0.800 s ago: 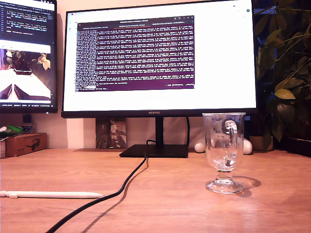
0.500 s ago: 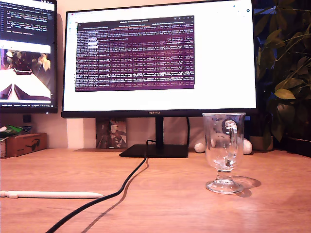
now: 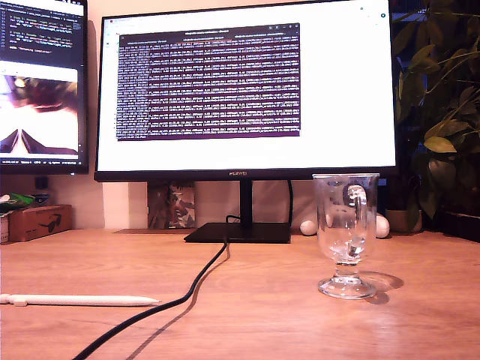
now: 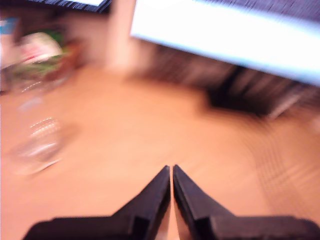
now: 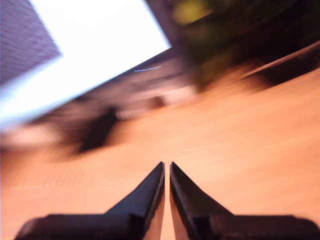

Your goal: Pick the small glass cups in front of you with each of your hands, and place them behind the white pen

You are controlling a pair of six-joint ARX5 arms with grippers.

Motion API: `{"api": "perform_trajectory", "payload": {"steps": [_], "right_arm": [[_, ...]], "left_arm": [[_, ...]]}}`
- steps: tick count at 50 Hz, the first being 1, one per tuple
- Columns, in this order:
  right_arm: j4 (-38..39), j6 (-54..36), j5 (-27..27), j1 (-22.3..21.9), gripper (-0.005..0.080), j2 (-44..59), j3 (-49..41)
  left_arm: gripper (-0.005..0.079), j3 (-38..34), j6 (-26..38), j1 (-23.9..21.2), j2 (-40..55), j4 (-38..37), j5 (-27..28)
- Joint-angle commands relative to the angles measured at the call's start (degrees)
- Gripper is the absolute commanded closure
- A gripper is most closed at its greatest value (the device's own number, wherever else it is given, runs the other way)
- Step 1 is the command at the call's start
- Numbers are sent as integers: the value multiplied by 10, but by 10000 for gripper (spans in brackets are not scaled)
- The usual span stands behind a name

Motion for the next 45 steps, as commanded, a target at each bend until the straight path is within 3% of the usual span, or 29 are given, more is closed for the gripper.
{"api": "perform_trajectory", "payload": {"steps": [1,10,17,23,30,35,40,45], "right_arm": [[-9,19,-24,4,763,4,23],[-158,1,-21,18,763,30,127],[-238,-16,-23,26,763,103,214],[-242,41,-26,29,763,162,275],[-214,69,-107,35,763,229,330],[-296,61,-123,55,763,318,377],[-355,33,-101,103,763,401,421],[-388,11,-28,163,763,466,465]], "left_arm": [[762,-3,-29,1,-5,9,24],[762,50,-91,1,22,-64,56],[762,111,-92,1,96,-122,64],[762,164,-50,1,176,-146,66],[762,213,8,1,259,-149,66],[762,241,28,1,309,-149,66],[762,262,52,1,353,-145,66],[761,277,63,1,384,-145,66]]}}
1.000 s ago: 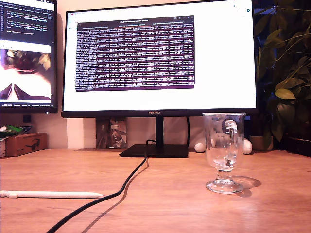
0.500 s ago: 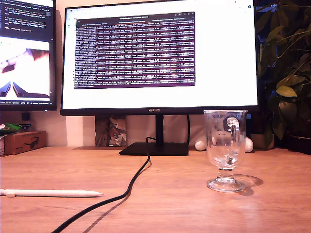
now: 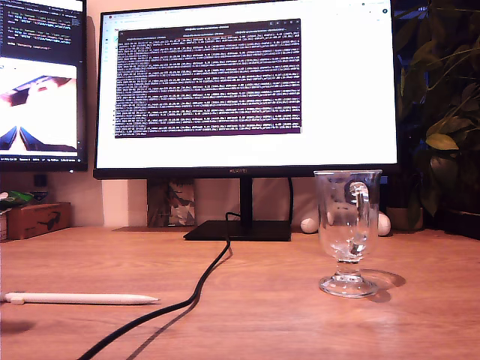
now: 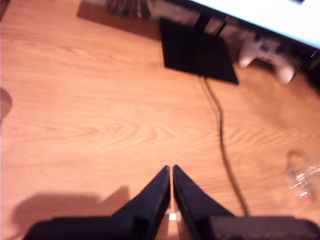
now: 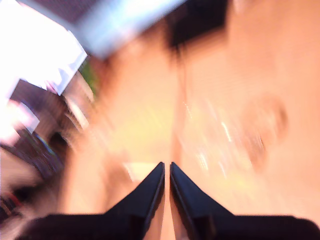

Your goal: Pick the small glass cups in front of you with each of your hands, and place them behind the white pen

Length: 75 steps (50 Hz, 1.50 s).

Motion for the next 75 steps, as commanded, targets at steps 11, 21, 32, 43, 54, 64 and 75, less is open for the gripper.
{"api": "perform_trajectory", "payload": {"steps": [11,21,32,43,54,64,75], "right_arm": [[-69,-27,130,141,763,148,114],[-109,-31,167,194,737,249,169],[-144,-30,167,197,443,320,179],[-119,-30,167,197,418,341,179],[-84,-28,167,197,402,345,179],[-72,-29,167,197,403,373,179],[-64,-35,167,196,427,410,179]], "left_arm": [[761,21,16,1,36,14,1],[761,21,31,1,39,21,1],[761,21,53,1,39,21,1],[762,21,59,1,39,22,1],[761,21,63,1,39,22,1],[761,21,73,1,39,23,-1],[761,21,73,1,39,23,-1]]}}
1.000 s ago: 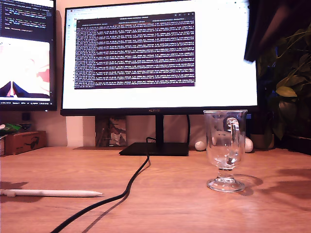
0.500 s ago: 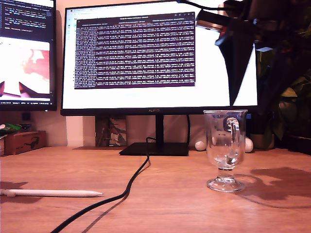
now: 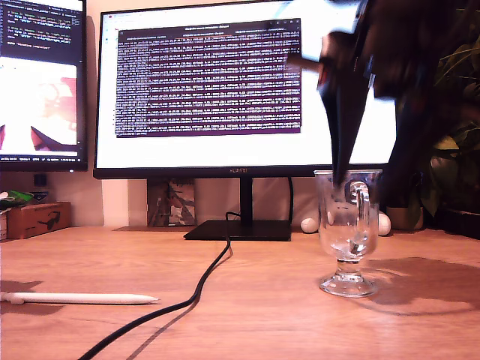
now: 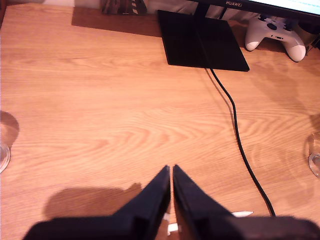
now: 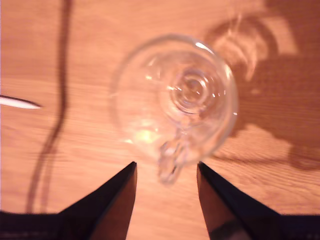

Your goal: Pick the small glass cups in front of you with each of your hands, and place them behind the white pen

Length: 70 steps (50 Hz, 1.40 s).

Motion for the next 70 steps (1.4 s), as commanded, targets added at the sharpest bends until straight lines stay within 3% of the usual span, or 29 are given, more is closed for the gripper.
{"api": "perform_trajectory", "payload": {"steps": [1,4,8,9,17,23,36,44,53,66,70], "right_arm": [[6,-5,0,1,440,7,2],[7,-11,0,1,523,12,2],[11,-21,0,1,757,15,2],[14,-28,0,1,776,15,2],[24,-36,0,1,765,15,2],[29,-56,0,1,765,15,2],[29,-93,0,1,765,15,2],[31,-106,1,1,765,15,2],[37,-114,1,1,765,15,2],[38,-121,1,1,765,15,2],[39,-121,1,1,765,15,2]], "left_arm": [[761,8,4,1,2,5,0],[761,8,4,1,2,5,0],[761,8,4,1,2,5,0],[760,8,4,1,2,5,0],[676,24,19,1,2,-12,-3],[609,73,19,1,14,-79,-6],[567,269,75,1,116,-270,-110],[567,362,107,16,209,-373,-145],[541,402,122,44,313,-411,-164],[346,434,118,97,427,-450,-205],[340,438,110,109,439,-448,-217]]}}
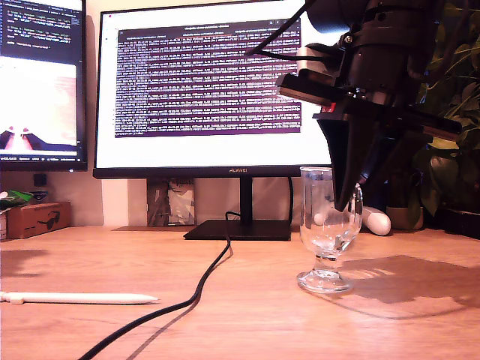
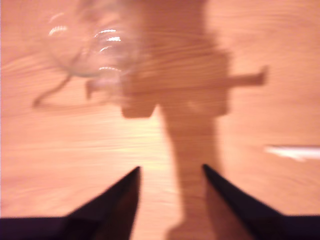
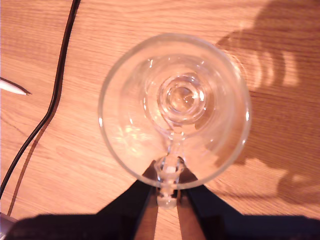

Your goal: Pick the small glass cups in front of you with each of your hands, and place them behind the white pen

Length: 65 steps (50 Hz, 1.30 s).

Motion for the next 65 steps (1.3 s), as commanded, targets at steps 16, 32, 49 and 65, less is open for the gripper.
{"api": "perform_trajectory", "payload": {"steps": [16,32,49,65], "right_arm": [[10,-2,0,1,765,2,2],[16,-1,0,1,765,2,2],[16,-1,0,1,765,2,2],[20,1,0,1,765,2,2]], "left_arm": [[340,7,-10,18,9,66,-11],[343,7,-7,26,66,91,-7],[411,7,3,29,124,116,-4],[708,7,8,30,139,137,0]]}}
